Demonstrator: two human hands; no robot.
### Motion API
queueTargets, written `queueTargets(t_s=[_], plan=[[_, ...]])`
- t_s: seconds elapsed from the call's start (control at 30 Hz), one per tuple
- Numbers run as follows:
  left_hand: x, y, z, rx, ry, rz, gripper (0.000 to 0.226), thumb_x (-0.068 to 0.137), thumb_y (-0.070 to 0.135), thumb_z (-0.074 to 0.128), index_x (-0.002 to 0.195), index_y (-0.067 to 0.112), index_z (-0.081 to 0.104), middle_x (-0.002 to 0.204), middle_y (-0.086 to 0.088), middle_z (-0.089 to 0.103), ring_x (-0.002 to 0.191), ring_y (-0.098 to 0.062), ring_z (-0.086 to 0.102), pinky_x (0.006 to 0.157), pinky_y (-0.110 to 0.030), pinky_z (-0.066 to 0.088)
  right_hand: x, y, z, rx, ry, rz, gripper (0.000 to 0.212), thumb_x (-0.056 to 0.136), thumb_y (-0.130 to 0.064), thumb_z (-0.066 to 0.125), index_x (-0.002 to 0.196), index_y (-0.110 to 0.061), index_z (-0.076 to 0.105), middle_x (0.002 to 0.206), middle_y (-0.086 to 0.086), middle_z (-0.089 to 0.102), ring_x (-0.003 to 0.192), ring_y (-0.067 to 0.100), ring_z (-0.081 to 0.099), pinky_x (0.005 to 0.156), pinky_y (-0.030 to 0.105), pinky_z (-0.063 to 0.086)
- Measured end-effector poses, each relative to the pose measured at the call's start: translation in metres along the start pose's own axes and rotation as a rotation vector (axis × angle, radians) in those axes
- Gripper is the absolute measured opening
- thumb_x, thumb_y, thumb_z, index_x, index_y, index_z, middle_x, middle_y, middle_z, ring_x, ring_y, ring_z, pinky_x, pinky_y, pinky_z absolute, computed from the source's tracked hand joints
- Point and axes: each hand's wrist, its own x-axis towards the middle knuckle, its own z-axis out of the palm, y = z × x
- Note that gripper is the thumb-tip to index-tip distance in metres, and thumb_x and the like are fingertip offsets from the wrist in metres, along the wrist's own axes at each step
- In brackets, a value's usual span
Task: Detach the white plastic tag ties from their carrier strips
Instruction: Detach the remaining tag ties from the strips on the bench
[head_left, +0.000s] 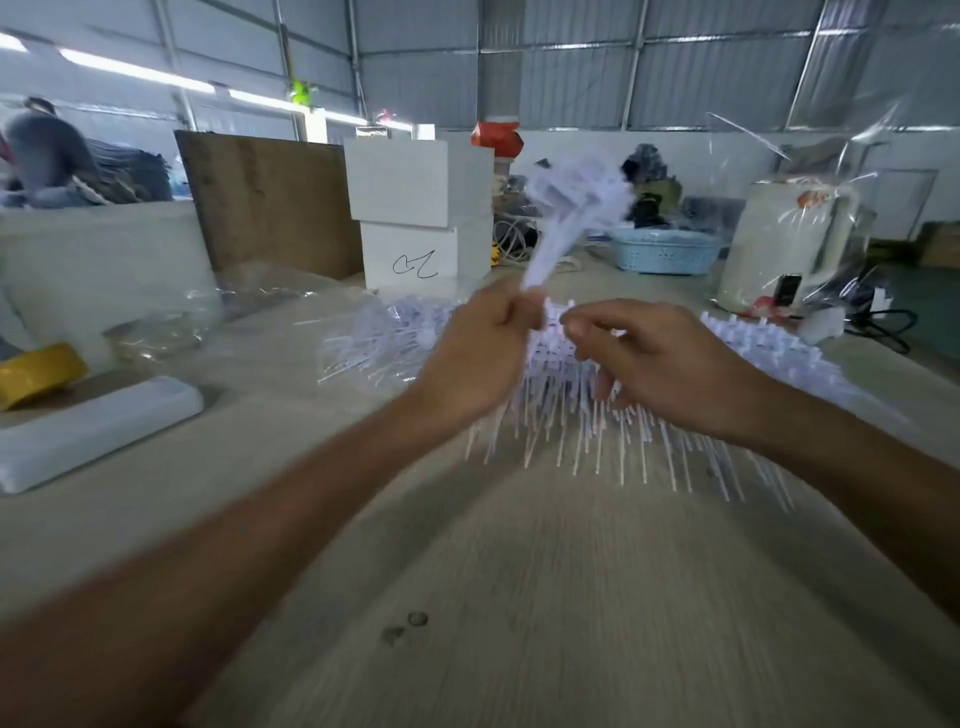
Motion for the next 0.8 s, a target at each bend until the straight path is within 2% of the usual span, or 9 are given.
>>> queueTargets(t_s=[0.1,0.2,0.27,0.3,0.37,0.43,0.5,0.67,0.8], plan=[[0.017,-0.054,-0.066,0.166,0.184,-0.151,0.033,0.107,0.025,0.041,0.079,0.018,0.057,0.057,0.008,0.045,0.042,0.0,0.04,0.043,-0.015,0.03,0.048,-0.019,0.031,-0.631,-0.052,-0.214,0.034,0.104,-0.038,0.043,0.106,-0.017,0.07,0.1,0.003,0.065,0.086,0.026,0.062,0.073,0.038,0.051],[0.015,-0.108,-0.11,0.337,0.27,-0.287,0.029,0.108,0.031,0.037,0.101,0.018,0.062,0.071,-0.001,0.051,0.069,-0.02,0.055,0.065,-0.027,0.04,0.095,-0.045,0.076,-0.578,-0.116,-0.338,0.026,0.101,-0.034,0.052,0.114,-0.017,0.067,0.113,0.004,0.061,0.107,0.029,0.059,0.08,0.042,0.051],[0.009,-0.132,-0.124,0.375,0.291,-0.348,0.034,0.107,0.038,0.035,0.111,0.018,0.062,0.089,-0.008,0.058,0.09,-0.033,0.059,0.078,-0.038,0.044,0.12,-0.055,0.109,-0.647,-0.28,-0.333,0.035,0.098,-0.038,0.059,0.127,-0.02,0.061,0.13,0.005,0.056,0.123,0.028,0.051,0.09,0.042,0.045],[0.008,-0.14,-0.128,0.38,0.289,-0.355,0.035,0.107,0.04,0.034,0.111,0.019,0.061,0.094,-0.012,0.059,0.095,-0.036,0.059,0.082,-0.042,0.045,0.129,-0.055,0.123,-0.746,-0.348,-0.358,0.033,0.096,-0.035,0.063,0.124,-0.018,0.061,0.132,0.006,0.056,0.125,0.029,0.05,0.091,0.042,0.043],[0.006,-0.149,-0.132,0.392,0.284,-0.343,0.031,0.107,0.04,0.033,0.104,0.023,0.06,0.092,-0.009,0.059,0.094,-0.036,0.059,0.081,-0.042,0.045,0.139,-0.055,0.137,-0.863,-0.357,-0.371,0.004,0.093,-0.013,0.062,0.096,-0.015,0.06,0.121,0.01,0.062,0.114,0.033,0.06,0.078,0.037,0.038],[0.006,-0.15,-0.133,0.43,0.257,-0.327,0.027,0.106,0.036,0.035,0.097,0.027,0.059,0.08,0.001,0.054,0.088,-0.031,0.056,0.076,-0.038,0.042,0.154,-0.047,0.138,-0.85,-0.261,-0.333,0.021,0.087,0.004,0.056,0.083,-0.016,0.051,0.107,0.014,0.064,0.098,0.035,0.065,0.068,0.035,0.031],[0.006,-0.15,-0.129,0.486,0.195,-0.309,0.026,0.105,0.03,0.037,0.095,0.024,0.061,0.076,0.005,0.049,0.088,-0.03,0.054,0.076,-0.037,0.04,0.166,-0.035,0.132,-0.75,-0.182,-0.238,0.016,0.088,0.002,0.054,0.088,-0.014,0.053,0.101,0.015,0.061,0.092,0.036,0.064,0.065,0.035,0.032],[0.002,-0.143,-0.122,0.579,0.049,-0.287,0.028,0.103,0.03,0.038,0.097,0.013,0.06,0.093,-0.015,0.062,0.091,-0.036,0.057,0.084,-0.045,0.048,0.181,-0.016,0.119,-0.393,0.074,0.021,0.017,0.095,-0.004,0.049,0.104,-0.01,0.062,0.101,0.016,0.065,0.089,0.037,0.063,0.071,0.038,0.051],[-0.003,-0.143,-0.118,0.702,-0.054,-0.366,0.027,0.101,0.029,0.037,0.091,0.012,0.055,0.094,-0.017,0.062,0.092,-0.039,0.058,0.086,-0.046,0.05,0.186,-0.018,0.107,-0.269,0.27,0.117,0.016,0.1,-0.01,0.044,0.109,-0.008,0.057,0.102,0.017,0.066,0.09,0.037,0.063,0.07,0.04,0.05]])
